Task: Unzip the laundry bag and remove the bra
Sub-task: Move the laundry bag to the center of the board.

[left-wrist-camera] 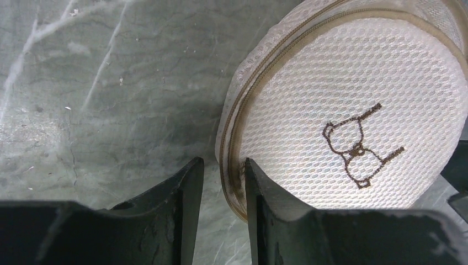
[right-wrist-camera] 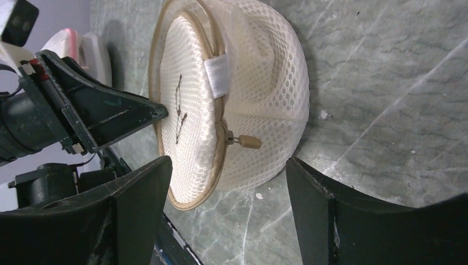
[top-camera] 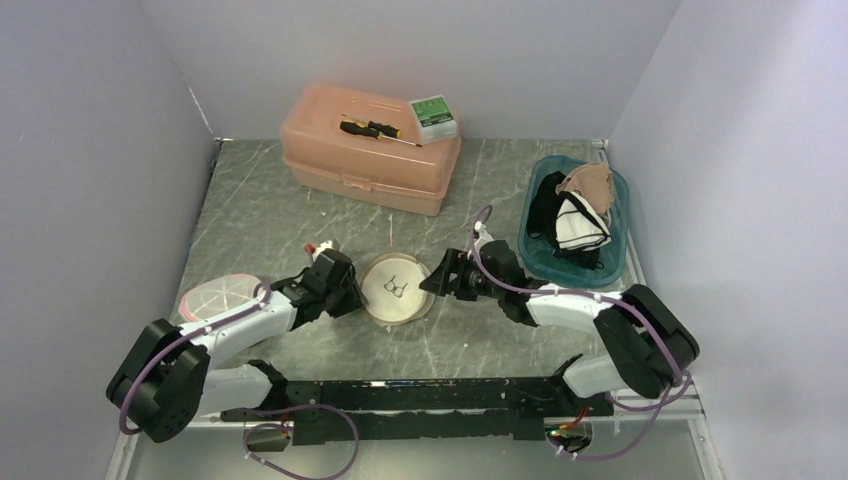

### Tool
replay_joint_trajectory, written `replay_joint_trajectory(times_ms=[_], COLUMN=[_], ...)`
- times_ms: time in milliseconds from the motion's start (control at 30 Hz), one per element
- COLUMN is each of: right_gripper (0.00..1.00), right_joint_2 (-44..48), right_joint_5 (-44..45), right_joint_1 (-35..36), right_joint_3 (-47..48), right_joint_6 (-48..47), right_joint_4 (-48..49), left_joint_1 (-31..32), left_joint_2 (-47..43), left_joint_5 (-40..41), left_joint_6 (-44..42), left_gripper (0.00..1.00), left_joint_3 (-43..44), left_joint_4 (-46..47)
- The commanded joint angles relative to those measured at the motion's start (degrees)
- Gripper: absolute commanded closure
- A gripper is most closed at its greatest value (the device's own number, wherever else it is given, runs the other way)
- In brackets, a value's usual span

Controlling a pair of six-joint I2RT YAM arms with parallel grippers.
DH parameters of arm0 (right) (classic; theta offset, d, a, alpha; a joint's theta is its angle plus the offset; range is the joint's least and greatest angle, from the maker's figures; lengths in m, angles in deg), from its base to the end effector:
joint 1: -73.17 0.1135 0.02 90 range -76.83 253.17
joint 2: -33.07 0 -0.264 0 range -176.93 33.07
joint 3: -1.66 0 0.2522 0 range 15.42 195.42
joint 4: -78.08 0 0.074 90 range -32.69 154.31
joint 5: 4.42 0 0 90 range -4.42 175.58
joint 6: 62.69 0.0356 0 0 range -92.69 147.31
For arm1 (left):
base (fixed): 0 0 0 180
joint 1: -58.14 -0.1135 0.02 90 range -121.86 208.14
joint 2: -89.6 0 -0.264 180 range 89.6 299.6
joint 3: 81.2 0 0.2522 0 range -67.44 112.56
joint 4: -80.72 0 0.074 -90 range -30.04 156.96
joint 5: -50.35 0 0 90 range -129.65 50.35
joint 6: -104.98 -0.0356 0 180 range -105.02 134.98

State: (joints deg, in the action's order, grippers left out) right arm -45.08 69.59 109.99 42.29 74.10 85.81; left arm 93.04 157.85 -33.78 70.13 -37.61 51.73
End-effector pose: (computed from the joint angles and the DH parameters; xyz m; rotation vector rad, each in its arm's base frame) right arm 0.2020 0.1635 0.1645 0.0132 2.2930 1.1226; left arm 0.1794 -0.1207 0.1654 -0.4958 2.5296 -0.5052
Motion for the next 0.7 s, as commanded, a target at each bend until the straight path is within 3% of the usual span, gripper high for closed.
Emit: replay_joint_trajectory(times_ms=[0, 133, 367, 667], right_gripper=[0.22, 0.25, 0.51, 0.68], right_joint_2=[-3.3, -5.2, -11.3, -14.8], right_joint_5=[-2.5, -2.4, -2.0, 1.4], right_joint_1=[-0.2, 0.2, 0.2, 0.2], right_joint_3=[1.7, 3.4, 6.0, 3.9], right_joint_6=[1.6, 1.1, 0.8, -1.4], right_joint_4=[6.9, 6.5, 6.8, 5.5], left_joint_1=[-0.2, -0.2, -0.2, -0.1], left_joint_2=[0.8, 0.6, 1.2, 3.0], left_joint_5=[-0.6, -1.6, -1.7, -2.5], left_joint_6=[-0.3, -0.4, -1.1, -0.3], left_gripper=[0.61, 0.61, 0.62, 0.65], left_joint_3=[-1.2, -0.9, -1.2, -3.7], left_joint_4=[4.5, 5.4, 6.3, 9.1])
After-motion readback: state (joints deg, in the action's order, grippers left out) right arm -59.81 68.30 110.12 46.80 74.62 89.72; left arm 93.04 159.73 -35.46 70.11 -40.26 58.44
